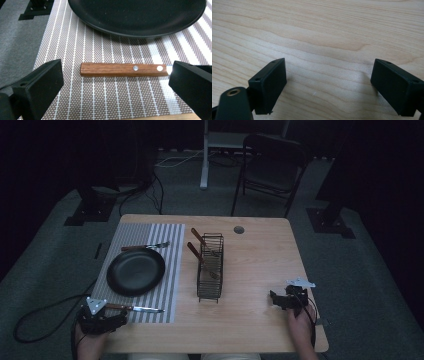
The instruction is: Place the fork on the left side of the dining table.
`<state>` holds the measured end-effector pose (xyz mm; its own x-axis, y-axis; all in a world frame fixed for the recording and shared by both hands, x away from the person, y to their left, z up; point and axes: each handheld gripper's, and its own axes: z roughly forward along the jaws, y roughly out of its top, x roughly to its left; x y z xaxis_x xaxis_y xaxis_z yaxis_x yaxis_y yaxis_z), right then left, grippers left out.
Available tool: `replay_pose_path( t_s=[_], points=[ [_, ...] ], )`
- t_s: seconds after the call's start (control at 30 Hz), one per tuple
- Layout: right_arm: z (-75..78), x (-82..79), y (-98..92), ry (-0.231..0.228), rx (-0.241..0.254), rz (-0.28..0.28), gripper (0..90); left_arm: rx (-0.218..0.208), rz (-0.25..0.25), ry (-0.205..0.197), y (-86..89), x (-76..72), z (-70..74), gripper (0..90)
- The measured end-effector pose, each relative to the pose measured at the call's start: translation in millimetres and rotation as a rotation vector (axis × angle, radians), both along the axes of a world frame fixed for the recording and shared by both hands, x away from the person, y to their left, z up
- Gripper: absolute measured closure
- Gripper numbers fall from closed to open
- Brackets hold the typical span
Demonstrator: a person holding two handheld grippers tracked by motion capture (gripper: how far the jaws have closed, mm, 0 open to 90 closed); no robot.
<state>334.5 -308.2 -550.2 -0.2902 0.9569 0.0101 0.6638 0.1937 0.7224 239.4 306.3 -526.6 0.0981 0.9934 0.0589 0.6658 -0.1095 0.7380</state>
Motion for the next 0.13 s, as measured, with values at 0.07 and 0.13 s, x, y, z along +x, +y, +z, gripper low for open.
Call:
replay_pose_path(
  t_s=[0.07,0.13],
  points=[
    [0.0,0.0,0.0,0.000,0.000,0.000,12.9,0.008,0.004,0.005,0.0,0.2,-1.0,0.0],
    [0.0,0.1,0.0,0.000,0.000,0.000,12.9,-0.001,0.002,0.011,0.7,0.2,-1.5,0.0]
  ],
)
